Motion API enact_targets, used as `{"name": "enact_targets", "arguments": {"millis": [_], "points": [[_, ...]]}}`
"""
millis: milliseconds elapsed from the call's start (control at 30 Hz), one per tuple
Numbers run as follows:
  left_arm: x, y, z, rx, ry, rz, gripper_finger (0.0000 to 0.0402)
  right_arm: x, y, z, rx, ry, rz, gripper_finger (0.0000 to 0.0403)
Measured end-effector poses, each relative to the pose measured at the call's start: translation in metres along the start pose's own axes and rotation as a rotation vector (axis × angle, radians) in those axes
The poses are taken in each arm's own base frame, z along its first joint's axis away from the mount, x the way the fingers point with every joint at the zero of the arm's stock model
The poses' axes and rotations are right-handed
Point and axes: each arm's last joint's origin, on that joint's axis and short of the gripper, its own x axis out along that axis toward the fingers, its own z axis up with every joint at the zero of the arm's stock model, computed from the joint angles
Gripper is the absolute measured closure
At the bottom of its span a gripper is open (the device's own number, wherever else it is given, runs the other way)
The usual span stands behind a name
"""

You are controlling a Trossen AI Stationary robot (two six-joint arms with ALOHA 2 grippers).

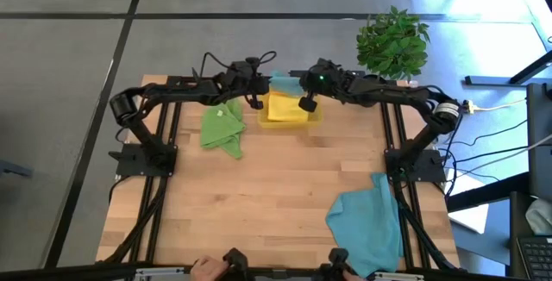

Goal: Fold microfiber towels
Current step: Put the folded blue microfiber cloth into the yellow bin

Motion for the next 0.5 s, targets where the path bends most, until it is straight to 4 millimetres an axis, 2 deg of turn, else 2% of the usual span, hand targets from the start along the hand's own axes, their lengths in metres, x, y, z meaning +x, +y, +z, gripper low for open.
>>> {"name": "enact_targets", "arguments": {"millis": [133, 333, 500], "points": [[0.004, -0.003, -0.002, 0.021, 0.011, -0.012, 0.0401, 0.006, -0.001, -0.003, -0.005, 0.015, -0.010, 0.0389], [0.003, -0.006, 0.000, 0.032, 0.008, -0.022, 0.0401, 0.006, -0.002, -0.004, -0.022, 0.019, -0.017, 0.0389], [0.001, -0.019, 0.001, 0.059, 0.027, -0.131, 0.0401, 0.006, 0.006, -0.009, -0.041, 0.053, 0.085, 0.0389]]}}
